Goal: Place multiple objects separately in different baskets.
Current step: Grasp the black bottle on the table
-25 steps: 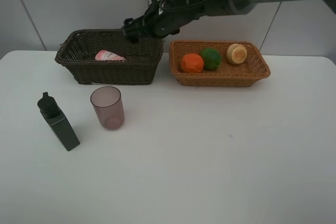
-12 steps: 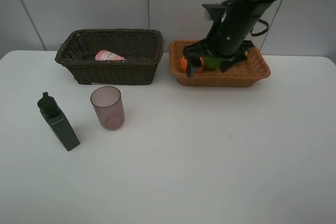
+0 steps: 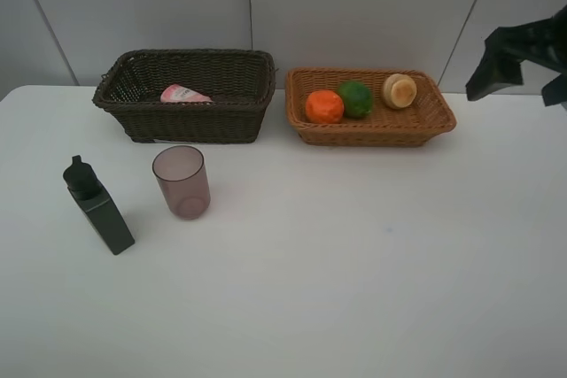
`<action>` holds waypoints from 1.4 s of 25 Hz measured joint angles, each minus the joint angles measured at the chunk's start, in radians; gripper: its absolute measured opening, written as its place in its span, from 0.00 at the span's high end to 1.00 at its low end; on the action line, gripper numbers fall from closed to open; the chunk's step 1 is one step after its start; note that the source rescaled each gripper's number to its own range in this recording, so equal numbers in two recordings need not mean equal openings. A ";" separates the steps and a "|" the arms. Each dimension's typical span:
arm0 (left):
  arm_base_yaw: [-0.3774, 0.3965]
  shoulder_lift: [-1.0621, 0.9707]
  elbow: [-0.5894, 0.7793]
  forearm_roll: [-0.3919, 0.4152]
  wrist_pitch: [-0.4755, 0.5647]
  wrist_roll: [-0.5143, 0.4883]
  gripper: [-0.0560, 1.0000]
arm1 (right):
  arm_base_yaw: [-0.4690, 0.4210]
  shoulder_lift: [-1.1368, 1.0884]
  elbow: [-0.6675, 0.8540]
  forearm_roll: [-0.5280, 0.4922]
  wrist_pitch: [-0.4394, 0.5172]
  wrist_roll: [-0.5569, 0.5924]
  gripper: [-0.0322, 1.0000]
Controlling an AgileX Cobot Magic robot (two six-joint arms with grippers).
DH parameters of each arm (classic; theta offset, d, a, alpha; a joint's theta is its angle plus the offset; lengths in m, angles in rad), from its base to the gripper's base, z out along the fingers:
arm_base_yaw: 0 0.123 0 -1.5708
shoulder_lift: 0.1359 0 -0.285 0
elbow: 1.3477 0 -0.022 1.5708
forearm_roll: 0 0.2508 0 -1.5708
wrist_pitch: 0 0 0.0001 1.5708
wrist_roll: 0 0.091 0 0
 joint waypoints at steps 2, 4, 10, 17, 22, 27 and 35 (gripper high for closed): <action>0.000 0.000 0.000 0.000 0.000 0.000 0.00 | 0.000 -0.110 0.041 0.000 0.009 -0.005 0.12; 0.000 0.000 0.000 0.000 0.000 0.000 0.00 | 0.000 -0.231 0.090 0.000 0.021 -0.018 0.12; 0.000 0.000 0.000 0.000 0.000 0.000 0.00 | 0.000 -0.578 0.243 0.000 0.064 -0.056 0.12; 0.000 0.000 0.000 0.000 0.000 0.000 0.00 | 0.000 -0.981 0.388 -0.001 0.100 -0.059 0.12; 0.000 0.000 0.000 0.000 0.000 0.000 0.00 | 0.000 -1.162 0.443 -0.002 0.123 -0.059 0.12; 0.000 0.000 0.000 0.000 0.000 0.000 0.00 | 0.000 -1.212 0.479 -0.008 0.162 -0.059 0.12; 0.000 0.000 0.000 0.000 0.000 0.000 0.00 | -0.003 -1.213 0.482 -0.030 0.162 -0.059 0.12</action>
